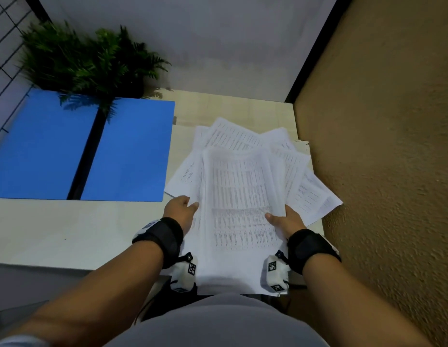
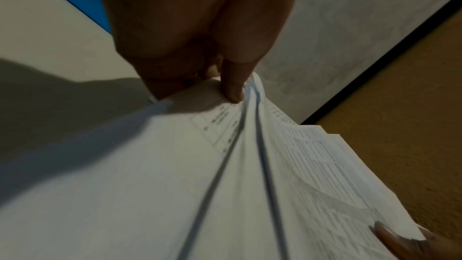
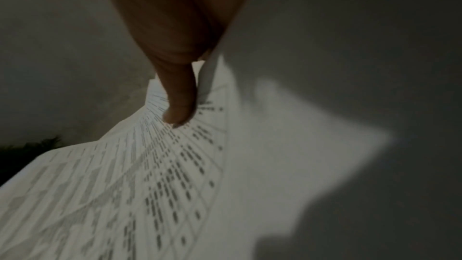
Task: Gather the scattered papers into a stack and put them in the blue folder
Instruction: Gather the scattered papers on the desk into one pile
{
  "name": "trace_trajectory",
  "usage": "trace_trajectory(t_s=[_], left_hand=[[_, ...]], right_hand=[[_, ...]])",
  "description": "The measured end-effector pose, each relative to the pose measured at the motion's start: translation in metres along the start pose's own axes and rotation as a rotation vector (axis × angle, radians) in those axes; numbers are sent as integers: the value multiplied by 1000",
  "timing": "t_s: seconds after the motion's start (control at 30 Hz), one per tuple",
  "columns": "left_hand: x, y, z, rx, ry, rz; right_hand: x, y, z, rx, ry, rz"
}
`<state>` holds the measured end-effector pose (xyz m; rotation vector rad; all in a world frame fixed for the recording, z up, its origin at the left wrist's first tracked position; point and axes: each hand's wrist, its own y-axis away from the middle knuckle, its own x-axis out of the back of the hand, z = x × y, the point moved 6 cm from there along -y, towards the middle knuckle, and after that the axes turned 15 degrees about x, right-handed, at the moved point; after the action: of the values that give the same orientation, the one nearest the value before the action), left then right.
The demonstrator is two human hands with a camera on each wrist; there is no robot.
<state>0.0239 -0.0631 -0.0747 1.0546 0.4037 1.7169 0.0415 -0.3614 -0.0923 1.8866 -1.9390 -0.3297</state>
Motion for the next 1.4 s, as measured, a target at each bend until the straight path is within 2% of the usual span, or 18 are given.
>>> trace_trajectory(t_s=[0.1, 0.2, 0.33, 0.4, 0.43, 0.5, 0.57, 0.63, 0.7, 0.77, 0.87, 0.93, 1.03, 1.1, 1.17, 1.23, 1.3, 1.4], left_hand=[[21, 24, 31, -118, 73, 104], [47, 64, 79, -352, 51, 122], [72, 129, 140, -712, 112, -136], [77, 146, 154, -757, 297, -301], [77, 146, 155, -722, 389, -361], [64, 122, 142, -555, 515, -455], [44, 92, 114, -356, 476, -403], [23, 71, 84, -248, 292, -272], [5, 60, 54, -220, 64, -107], [-11, 56, 29, -190, -63, -81], [-27, 45, 0, -183, -233, -46], [-35, 42, -9, -179, -304, -32], [-43, 37, -12, -164, -403, -61], [-35, 33, -8, -177, -338, -15], [-22, 33, -4, -190, -151, 17], [-15, 35, 3, -133, 175, -181], [-14, 39, 8, -60, 354, -407], [4, 32, 15, -68, 427, -472]], right_hand=[[7, 4, 4, -38, -9, 67], [12, 6, 11, -58, -29, 96], [8, 13, 0, -47, -41, 74], [6, 14, -2, -53, -39, 70], [6, 15, -2, -62, -55, 63], [6, 20, -5, -84, -45, 46], [9, 26, -15, -86, -7, 44], [9, 28, -17, -107, -70, 33], [7, 27, -14, -129, -207, 29], [13, 18, 0, -148, -320, 52], [10, 19, -1, -151, -309, -43], [4, 20, -5, -128, -219, -118], [6, 12, -4, -52, 126, -142], [12, 9, -6, -13, 217, -113], [16, 10, -12, 29, 150, -101], [13, 16, -22, 50, -1, -100], [2, 24, -38, 88, -82, -158], [-21, 27, -62, 132, -83, -237]])
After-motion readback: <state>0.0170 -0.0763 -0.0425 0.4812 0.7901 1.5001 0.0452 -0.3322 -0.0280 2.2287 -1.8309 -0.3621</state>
